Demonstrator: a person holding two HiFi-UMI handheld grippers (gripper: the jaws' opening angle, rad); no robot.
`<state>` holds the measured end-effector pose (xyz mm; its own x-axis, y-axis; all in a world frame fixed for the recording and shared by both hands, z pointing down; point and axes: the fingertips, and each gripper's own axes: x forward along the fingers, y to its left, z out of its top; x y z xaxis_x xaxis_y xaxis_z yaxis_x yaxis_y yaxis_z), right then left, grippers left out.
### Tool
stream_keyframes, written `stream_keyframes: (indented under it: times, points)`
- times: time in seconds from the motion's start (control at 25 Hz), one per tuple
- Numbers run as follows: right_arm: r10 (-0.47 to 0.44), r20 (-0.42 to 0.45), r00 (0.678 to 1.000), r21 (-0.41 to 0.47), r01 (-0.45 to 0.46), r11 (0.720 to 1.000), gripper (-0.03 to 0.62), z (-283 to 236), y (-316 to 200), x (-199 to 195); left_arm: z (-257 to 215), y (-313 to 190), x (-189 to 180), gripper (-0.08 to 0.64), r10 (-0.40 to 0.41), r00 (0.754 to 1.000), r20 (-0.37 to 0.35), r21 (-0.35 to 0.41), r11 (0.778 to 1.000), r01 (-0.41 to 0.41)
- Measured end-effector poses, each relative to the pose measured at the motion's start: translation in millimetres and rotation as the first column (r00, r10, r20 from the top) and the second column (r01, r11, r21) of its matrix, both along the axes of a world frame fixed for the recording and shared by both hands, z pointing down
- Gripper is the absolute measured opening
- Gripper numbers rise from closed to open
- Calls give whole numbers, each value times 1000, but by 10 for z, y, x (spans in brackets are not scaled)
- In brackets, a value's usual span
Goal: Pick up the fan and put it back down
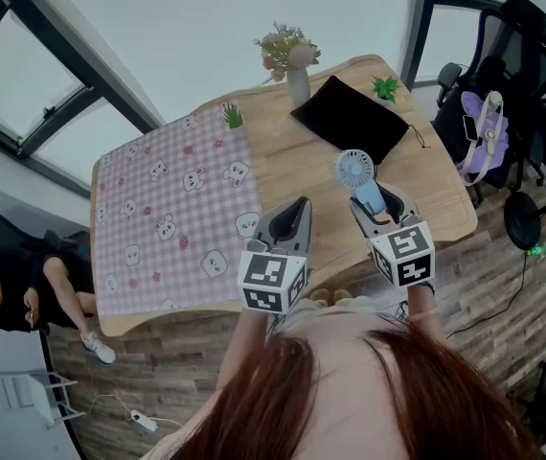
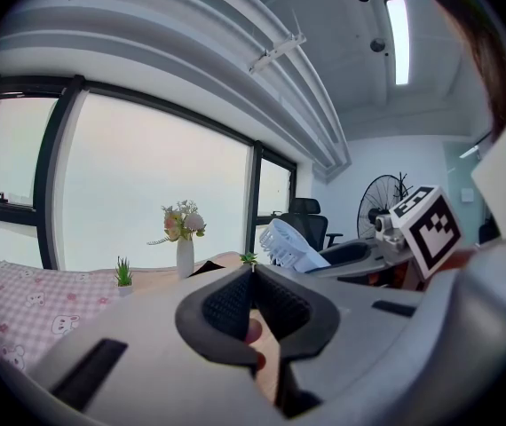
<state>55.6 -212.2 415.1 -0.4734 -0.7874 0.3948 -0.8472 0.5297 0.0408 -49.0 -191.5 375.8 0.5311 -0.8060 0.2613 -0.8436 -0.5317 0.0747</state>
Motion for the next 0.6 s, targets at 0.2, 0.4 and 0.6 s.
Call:
stream_keyframes:
  times: [0.2,0.4,0.6]
  points:
    - [6,-2,1000,3,-6,1000,213,7,8,-28,24,1,-34,12,5,1000,-1,-3,1000,-5]
    - [18,-6,1000,-1,-18,1000,213,37,7,-20,42,4,-42,12,12,1000,-2,-9,1000,-12]
    - [23,-19,1000,-11,-23,1000,212,113,-18,-23,81,-11,-39,12,17,1000,-7,-15,1000,-18]
